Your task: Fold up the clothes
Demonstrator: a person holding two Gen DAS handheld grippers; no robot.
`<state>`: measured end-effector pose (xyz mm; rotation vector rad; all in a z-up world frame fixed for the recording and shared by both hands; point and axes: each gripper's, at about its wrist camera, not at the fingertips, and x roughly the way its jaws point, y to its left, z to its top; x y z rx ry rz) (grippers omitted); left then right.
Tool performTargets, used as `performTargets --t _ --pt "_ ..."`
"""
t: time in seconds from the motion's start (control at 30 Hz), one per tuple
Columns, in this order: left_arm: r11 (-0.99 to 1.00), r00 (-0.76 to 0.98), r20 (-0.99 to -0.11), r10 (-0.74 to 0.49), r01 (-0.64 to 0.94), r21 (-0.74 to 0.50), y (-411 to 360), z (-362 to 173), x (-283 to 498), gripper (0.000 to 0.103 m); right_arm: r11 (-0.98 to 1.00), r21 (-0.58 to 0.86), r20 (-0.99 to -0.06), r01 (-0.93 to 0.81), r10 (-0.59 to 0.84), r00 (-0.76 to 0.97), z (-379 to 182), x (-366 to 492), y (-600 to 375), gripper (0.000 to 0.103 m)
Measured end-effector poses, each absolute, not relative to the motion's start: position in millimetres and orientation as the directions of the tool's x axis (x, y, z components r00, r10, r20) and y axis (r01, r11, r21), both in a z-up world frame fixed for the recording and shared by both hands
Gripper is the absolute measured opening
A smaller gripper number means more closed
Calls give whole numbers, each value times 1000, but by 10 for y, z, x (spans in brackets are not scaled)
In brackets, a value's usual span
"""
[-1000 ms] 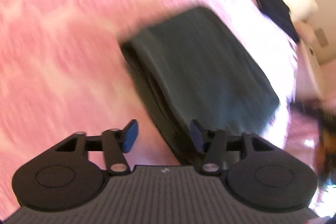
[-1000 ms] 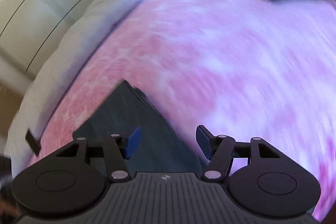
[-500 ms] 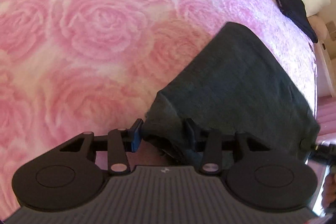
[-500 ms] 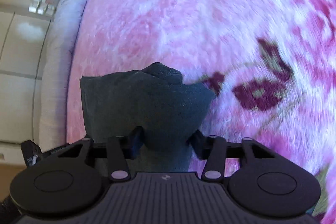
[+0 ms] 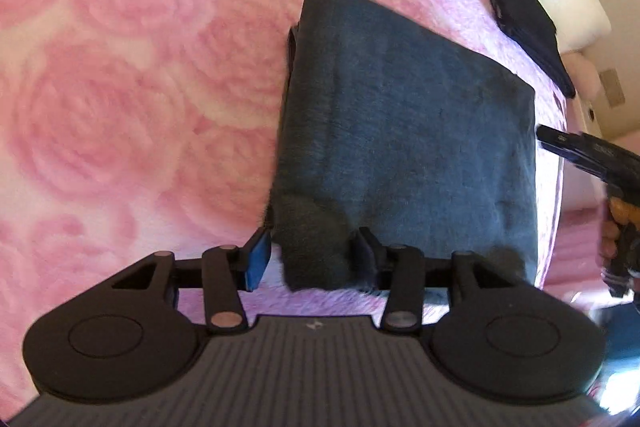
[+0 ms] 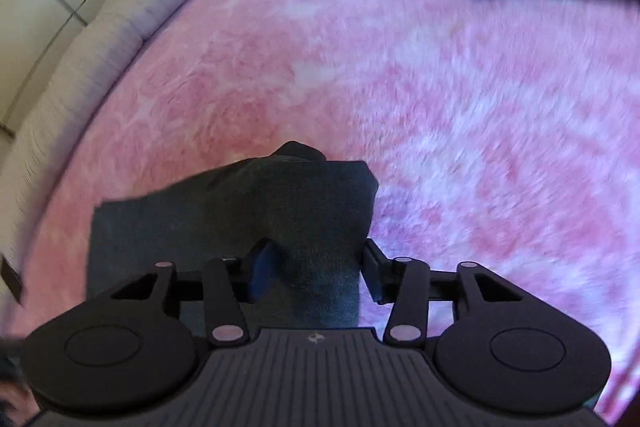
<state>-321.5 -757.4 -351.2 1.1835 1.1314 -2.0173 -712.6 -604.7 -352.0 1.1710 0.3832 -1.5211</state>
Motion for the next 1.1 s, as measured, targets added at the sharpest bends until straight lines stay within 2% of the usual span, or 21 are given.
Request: performTargets --t 0.07,0.17,0.33,0.43,0.53,0.57,0.67,0.73,0.8,0.93,1.03,1.1 --pt "-538 -459 -885 -72 766 -353 -7580 -3418 -3171 41 -343 287 -801 894 -598 27 -3361 -6954 -5748 51" --pt "-573 -429 -898 -102 763 -300 -7604 -3386 -3195 43 -337 301 -787 892 -616 33 -3272 -6653 -5303 51" --pt "-683 -383 -915 -129 703 -199 -7662 -3606 -3335 45 -368 267 -866 891 -498 54 -3687 -6213 -4795 48" --pt "-719 -391 -909 -142 672 -177 -7659 -3691 -3337 50 -396 268 -873 878 -486 48 -3849 -6201 -4667 47" --pt "-740 -383 -902 -199 662 -119 -7554 -3503 -3239 48 -351 226 -866 909 -500 22 -3723 -6155 -4654 48" --pt "-754 -371 -899 -233 652 -74 -7480 -3413 -3204 43 -332 204 -862 921 -507 9 -3658 -6132 -4652 47" --pt "-841 -341 -869 -359 523 142 -7056 -3196 -3091 42 -261 104 -840 960 -540 -56 -3438 -5984 -4591 49" --pt "-875 -345 -843 -412 406 262 -6752 -3154 -3055 45 -168 9 -822 986 -563 -88 -3370 -5755 -4546 57" --pt "-893 -372 -819 -437 285 347 -6473 -3201 -3066 49 -49 -101 -799 994 -591 -110 -3345 -5478 -4514 60" --pt "-897 -447 -786 -427 99 432 -6084 -3423 -3212 57 198 -269 -777 942 -622 -91 -3588 -4997 -4648 60" --pt "-882 -476 -771 -424 24 471 -5947 -3618 -3343 63 312 -386 -772 868 -624 -119 -3853 -4781 -4796 60" --pt "-855 -488 -751 -444 -20 518 -5911 -3763 -3430 70 381 -470 -766 796 -624 -155 -4024 -4722 -4874 60"
